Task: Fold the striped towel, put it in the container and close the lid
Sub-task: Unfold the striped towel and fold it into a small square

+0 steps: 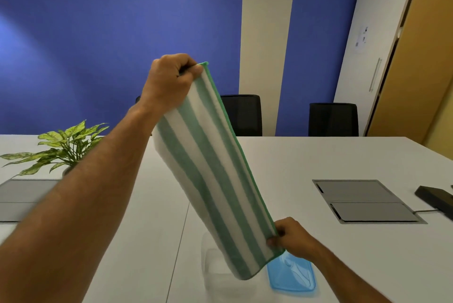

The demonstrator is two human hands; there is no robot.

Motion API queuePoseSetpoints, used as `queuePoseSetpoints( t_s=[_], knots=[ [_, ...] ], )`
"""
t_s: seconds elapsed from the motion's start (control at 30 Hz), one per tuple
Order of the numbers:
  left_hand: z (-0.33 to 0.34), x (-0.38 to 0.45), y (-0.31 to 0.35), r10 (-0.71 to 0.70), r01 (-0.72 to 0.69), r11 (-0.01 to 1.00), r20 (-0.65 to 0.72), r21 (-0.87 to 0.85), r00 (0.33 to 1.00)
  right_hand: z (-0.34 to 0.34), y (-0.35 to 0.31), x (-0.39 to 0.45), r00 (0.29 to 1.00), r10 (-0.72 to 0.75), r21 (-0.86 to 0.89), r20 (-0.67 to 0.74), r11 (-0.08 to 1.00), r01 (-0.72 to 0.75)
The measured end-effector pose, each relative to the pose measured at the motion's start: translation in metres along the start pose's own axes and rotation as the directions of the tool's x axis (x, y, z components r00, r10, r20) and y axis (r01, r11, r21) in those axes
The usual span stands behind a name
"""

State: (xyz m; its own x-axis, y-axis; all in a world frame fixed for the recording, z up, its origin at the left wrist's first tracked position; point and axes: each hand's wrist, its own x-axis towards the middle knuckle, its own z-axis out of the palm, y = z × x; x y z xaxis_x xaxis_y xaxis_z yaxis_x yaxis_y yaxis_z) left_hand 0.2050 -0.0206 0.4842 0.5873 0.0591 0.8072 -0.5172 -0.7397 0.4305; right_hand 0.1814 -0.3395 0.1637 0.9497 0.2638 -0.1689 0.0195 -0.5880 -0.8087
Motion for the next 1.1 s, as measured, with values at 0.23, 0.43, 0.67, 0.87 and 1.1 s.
queuePoseSetpoints(
  t_s=[0.23, 0.43, 0.67, 0.87, 1.1],
  knots=[
    [-0.008, -0.029, -0.071, -0.156, 0.156, 0.987, 0.009, 0.044, 0.988, -0.033, 0.022, -0.013, 0.992, -0.011, 0.254, -0.127, 0.966, 0.043],
    [-0.010, -0.063, -0.125, -0.293, 0.292, 0.954, 0.000, 0.063, 0.956, -0.067, 0.029, -0.012, 0.990, 0.059, 0.512, -0.132, 0.859, 0.017],
    [-0.004, -0.103, -0.164, -0.414, 0.415, 0.910, -0.036, 0.019, 0.910, -0.091, 0.023, -0.009, 0.950, 0.178, 0.685, -0.256, 0.727, 0.048],
    [0.011, -0.133, -0.180, -0.509, 0.509, 0.860, -0.013, -0.037, 0.860, -0.094, 0.007, -0.006, 0.905, 0.240, 0.713, -0.351, 0.695, 0.092],
    [0.025, -0.158, -0.197, -0.728, 0.726, 0.675, 0.041, -0.132, 0.684, -0.105, -0.004, -0.001, 0.941, 0.323, 0.786, -0.105, 0.606, -0.120]
  ],
)
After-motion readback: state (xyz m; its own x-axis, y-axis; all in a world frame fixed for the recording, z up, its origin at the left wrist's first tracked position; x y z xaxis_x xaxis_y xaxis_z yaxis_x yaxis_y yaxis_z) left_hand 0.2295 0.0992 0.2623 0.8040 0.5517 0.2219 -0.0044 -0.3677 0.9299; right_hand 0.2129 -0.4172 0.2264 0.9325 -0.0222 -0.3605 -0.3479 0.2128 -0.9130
